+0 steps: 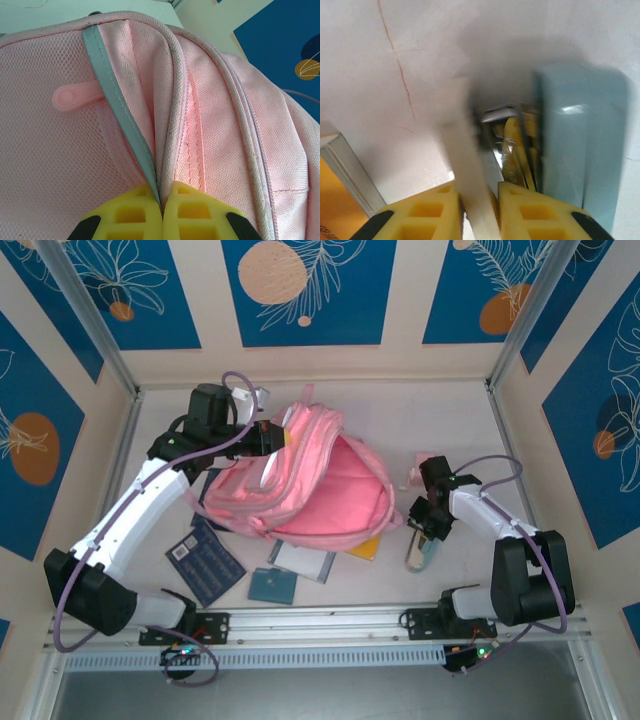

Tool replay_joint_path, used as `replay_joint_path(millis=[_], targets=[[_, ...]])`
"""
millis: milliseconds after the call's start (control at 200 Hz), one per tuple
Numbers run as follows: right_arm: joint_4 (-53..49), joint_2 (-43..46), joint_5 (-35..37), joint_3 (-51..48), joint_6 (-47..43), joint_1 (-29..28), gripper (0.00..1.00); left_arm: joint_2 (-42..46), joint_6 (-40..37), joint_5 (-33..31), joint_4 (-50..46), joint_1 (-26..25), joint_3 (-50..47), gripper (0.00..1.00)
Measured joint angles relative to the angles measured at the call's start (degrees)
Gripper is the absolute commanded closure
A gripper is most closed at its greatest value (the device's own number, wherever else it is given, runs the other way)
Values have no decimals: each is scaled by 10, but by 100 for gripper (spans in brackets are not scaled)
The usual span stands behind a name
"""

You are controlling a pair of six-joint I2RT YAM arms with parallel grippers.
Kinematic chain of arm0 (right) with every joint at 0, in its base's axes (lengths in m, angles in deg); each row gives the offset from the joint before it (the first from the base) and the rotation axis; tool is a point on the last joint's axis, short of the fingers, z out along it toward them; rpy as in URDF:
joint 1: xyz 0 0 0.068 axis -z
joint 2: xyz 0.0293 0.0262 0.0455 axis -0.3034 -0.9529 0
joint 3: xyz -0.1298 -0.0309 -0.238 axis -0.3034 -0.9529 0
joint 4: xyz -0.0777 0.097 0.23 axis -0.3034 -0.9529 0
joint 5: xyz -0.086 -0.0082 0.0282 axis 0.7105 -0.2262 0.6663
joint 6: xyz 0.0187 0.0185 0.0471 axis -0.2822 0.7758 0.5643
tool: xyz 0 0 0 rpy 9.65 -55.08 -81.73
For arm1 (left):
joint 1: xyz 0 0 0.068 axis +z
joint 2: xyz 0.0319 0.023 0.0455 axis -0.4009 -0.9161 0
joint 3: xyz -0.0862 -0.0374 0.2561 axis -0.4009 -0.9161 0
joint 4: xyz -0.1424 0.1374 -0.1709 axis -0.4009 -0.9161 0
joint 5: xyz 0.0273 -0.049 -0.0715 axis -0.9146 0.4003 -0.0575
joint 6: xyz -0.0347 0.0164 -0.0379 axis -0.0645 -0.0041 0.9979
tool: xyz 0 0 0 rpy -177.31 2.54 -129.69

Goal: Pack the student bag
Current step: Pick up the pencil case from the bottom-right of the table.

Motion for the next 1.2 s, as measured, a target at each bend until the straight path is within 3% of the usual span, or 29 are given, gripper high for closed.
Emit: replay_joint_path(millis=[170, 335, 445, 565, 800, 1025, 1200], targets=[[-4, -4, -6, 4, 6, 1, 85, 0, 0, -1, 0, 0, 0, 100], [0, -12, -19, 4, 0, 3, 64, 0, -1, -2, 0, 0, 0, 100], [1, -13, -28, 5, -12, -1, 60, 0, -3, -2, 0, 0, 0, 100], [1, -15, -38, 6, -29, -4, 66, 1, -3, -2, 0, 0, 0, 100], [-2, -21, -49, 9, -45, -6, 93, 8, -4, -7, -4, 0, 0, 100], [-30, 26, -35, 22, -43, -9, 96, 10, -4, -11, -8, 0, 0, 100], [-66, 117, -16, 116, -42, -15, 96, 15, -9, -11, -17, 0, 0, 100]])
